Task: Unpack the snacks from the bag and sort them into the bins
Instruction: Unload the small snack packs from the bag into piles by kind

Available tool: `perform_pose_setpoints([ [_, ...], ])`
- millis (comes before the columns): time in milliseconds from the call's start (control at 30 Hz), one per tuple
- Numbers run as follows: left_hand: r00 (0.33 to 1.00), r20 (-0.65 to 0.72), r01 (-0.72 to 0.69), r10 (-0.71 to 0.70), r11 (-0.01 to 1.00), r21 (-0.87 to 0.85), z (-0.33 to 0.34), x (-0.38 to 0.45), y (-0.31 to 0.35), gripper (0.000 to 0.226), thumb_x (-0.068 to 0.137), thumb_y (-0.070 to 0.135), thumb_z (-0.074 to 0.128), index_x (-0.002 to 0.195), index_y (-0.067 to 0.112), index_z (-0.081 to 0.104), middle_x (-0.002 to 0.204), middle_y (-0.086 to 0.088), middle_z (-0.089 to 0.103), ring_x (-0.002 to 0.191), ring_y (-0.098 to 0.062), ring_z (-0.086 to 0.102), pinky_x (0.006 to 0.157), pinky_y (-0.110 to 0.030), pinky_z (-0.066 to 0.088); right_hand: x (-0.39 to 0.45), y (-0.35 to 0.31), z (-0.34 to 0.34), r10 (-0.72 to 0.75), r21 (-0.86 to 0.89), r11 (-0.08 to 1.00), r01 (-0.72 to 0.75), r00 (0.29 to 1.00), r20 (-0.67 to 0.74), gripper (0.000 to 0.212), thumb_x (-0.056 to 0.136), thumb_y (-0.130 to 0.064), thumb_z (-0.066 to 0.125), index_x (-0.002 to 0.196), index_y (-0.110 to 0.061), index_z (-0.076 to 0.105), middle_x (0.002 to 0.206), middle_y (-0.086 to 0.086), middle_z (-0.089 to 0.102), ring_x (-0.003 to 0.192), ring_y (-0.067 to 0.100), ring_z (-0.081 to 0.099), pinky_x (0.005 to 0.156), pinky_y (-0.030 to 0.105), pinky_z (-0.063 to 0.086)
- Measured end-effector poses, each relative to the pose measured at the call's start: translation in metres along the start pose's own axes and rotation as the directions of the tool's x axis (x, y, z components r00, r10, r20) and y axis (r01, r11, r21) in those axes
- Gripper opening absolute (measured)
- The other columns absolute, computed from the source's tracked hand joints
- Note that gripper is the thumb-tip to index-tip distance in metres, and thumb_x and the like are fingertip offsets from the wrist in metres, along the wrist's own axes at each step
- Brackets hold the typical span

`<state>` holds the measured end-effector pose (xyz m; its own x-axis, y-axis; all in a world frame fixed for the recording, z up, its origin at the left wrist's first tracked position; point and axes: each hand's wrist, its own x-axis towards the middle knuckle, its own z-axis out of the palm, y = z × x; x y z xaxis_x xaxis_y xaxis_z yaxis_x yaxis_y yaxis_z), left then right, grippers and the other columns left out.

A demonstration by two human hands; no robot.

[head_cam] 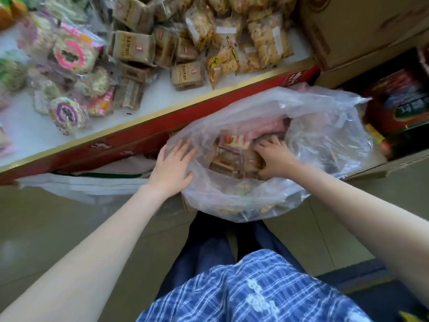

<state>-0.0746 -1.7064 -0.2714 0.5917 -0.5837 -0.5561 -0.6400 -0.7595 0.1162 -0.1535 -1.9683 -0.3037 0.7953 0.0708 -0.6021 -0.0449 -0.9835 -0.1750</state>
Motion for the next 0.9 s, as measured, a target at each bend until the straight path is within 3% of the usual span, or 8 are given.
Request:
perform_pose_setpoints([
  [133,0.984,-0.179,-0.032,-0.001,0.983,-0.183,0.001,-0.010,-0.006,0.058,0.090,0.016,0.051,0.145,0.015,0.034,0.153,-0.006,0.028,0.138,-0.024,0.030,0.108,-0.041,0.024,-0.029,-0.020,-0.054,-0.132,0.447,0.873,0.197,0.976,-0.172,0.064,0.075,-0.022,0.074,0.132,-0.011,0.048,0.120,0.001,0.057,0.107,0.016,0.053,0.082,0.022,0.039],
  [200,0.959,-0.276,-0.008,-0.062,0.969,-0.245,0.001,-0.016,-0.010,0.054,0.087,0.010,0.054,0.140,0.010,0.042,0.146,-0.010,0.038,0.133,-0.029,0.038,0.104,-0.043,0.030,-0.030,-0.038,-0.086,-0.131,0.519,0.812,0.267,0.950,-0.284,0.062,0.075,-0.015,0.075,0.131,-0.011,0.049,0.111,-0.005,0.056,0.099,0.006,0.051,0.081,0.016,0.039],
  [300,0.953,-0.258,0.087,-0.156,0.962,-0.260,0.003,-0.027,-0.019,0.055,0.088,0.010,0.051,0.142,0.012,0.039,0.149,-0.008,0.035,0.136,-0.026,0.034,0.104,-0.043,0.029,-0.008,-0.072,-0.122,-0.063,0.612,0.721,0.326,0.910,-0.411,0.062,0.075,-0.018,0.076,0.129,-0.015,0.045,0.104,-0.007,0.054,0.091,0.005,0.051,0.079,0.015,0.041],
  [400,0.973,-0.139,0.145,-0.182,0.959,-0.245,0.011,-0.033,-0.032,0.058,0.095,0.023,0.045,0.149,0.020,0.025,0.155,-0.004,0.021,0.141,-0.024,0.022,0.108,-0.043,0.025,0.036,-0.106,-0.141,-0.027,0.519,0.782,0.346,0.850,-0.526,0.059,0.076,-0.020,0.073,0.125,-0.009,0.040,0.108,-0.001,0.055,0.096,0.017,0.053,0.083,0.025,0.042],
  [500,0.975,-0.119,0.153,-0.189,0.952,-0.264,0.012,-0.038,-0.036,0.057,0.097,0.028,0.042,0.150,0.022,0.021,0.157,-0.003,0.017,0.142,-0.024,0.019,0.109,-0.043,0.025,0.084,-0.131,-0.141,-0.174,0.134,0.950,0.284,0.832,-0.526,0.052,0.080,-0.012,0.061,0.128,-0.007,0.040,0.123,0.011,0.050,0.110,0.034,0.044,0.086,0.043,0.043],
  [567,0.967,-0.170,0.134,-0.188,0.949,-0.285,0.010,-0.039,-0.036,0.056,0.095,0.025,0.044,0.148,0.021,0.026,0.156,-0.005,0.020,0.141,-0.024,0.022,0.108,-0.043,0.027,0.106,-0.141,-0.135,-0.212,0.013,0.968,0.250,0.847,-0.487,0.046,0.084,-0.004,0.052,0.129,-0.004,0.042,0.133,0.016,0.041,0.119,0.035,0.038,0.089,0.046,0.043],
  [733,0.960,-0.239,0.069,-0.149,0.948,-0.312,0.010,-0.036,-0.036,0.057,0.093,0.016,0.047,0.147,0.017,0.029,0.155,-0.007,0.023,0.141,-0.025,0.024,0.108,-0.043,0.027,0.097,-0.140,-0.128,-0.182,0.179,0.919,0.351,0.780,-0.599,0.033,0.087,0.003,0.044,0.117,0.004,0.056,0.139,0.024,0.037,0.129,0.037,0.038,0.104,0.037,0.034],
  [900,0.932,-0.363,-0.111,-0.002,0.950,-0.290,0.013,-0.029,-0.023,0.054,0.085,0.025,0.056,0.135,0.008,0.049,0.146,-0.012,0.040,0.134,-0.030,0.039,0.102,-0.049,0.038,0.012,-0.070,-0.099,0.019,0.350,0.885,0.308,0.726,-0.688,0.017,0.084,-0.001,0.051,0.097,0.001,0.062,0.097,0.014,0.063,0.081,0.028,0.062,0.074,0.040,0.052],
])
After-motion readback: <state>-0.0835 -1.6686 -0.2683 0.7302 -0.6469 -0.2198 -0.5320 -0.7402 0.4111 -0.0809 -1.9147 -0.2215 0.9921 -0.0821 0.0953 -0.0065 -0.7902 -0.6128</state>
